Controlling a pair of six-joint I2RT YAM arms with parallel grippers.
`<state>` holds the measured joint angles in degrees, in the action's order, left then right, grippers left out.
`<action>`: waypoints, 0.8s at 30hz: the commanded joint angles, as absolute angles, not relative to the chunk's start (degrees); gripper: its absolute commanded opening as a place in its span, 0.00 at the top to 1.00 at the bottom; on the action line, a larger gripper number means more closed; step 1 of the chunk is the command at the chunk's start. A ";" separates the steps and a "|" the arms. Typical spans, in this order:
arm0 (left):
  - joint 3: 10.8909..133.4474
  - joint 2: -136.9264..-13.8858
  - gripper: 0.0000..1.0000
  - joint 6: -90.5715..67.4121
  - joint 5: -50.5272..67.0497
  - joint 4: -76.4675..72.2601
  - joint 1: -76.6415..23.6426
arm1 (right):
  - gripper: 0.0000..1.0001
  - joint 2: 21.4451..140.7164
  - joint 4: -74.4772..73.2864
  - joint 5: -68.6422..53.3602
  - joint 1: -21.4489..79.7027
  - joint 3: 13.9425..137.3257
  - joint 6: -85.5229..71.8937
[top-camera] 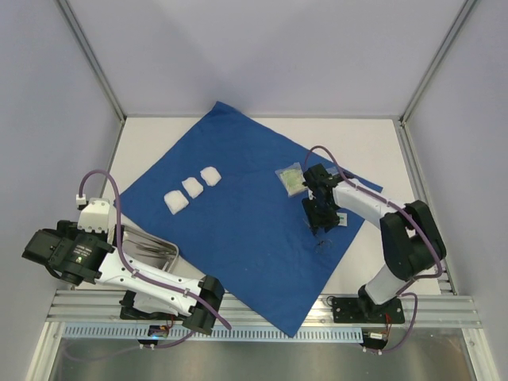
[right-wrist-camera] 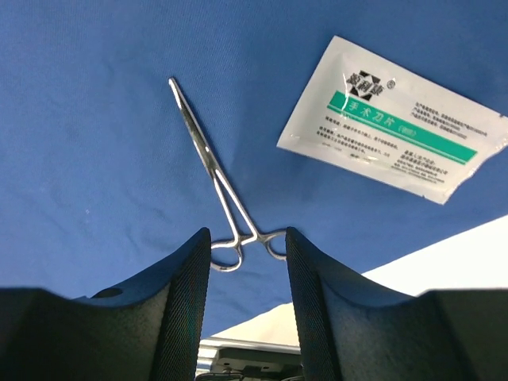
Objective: Prepare the surgical pack
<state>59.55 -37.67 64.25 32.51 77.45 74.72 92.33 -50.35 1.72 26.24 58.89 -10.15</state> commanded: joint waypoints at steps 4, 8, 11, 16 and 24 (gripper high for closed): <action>59.59 -37.35 0.01 66.53 33.93 92.37 75.06 | 0.55 96.67 -46.49 1.14 26.37 58.18 -7.65; 59.33 -37.35 0.01 66.36 33.93 92.46 75.06 | 0.55 97.56 -45.88 0.97 26.98 58.01 -7.03; 59.50 -37.35 0.01 66.09 34.19 92.55 75.15 | 0.56 97.56 -45.79 0.97 28.21 58.01 -7.12; 59.68 -37.35 0.01 66.09 34.45 92.64 75.15 | 0.76 98.17 -45.53 0.97 29.36 58.10 -6.51; 59.68 -36.30 0.01 67.06 34.10 93.07 75.06 | 1.00 93.88 -47.02 -1.41 30.85 58.45 -6.50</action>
<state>59.55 -37.17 64.86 32.51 77.45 74.72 97.23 -47.05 1.02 29.89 58.06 -6.94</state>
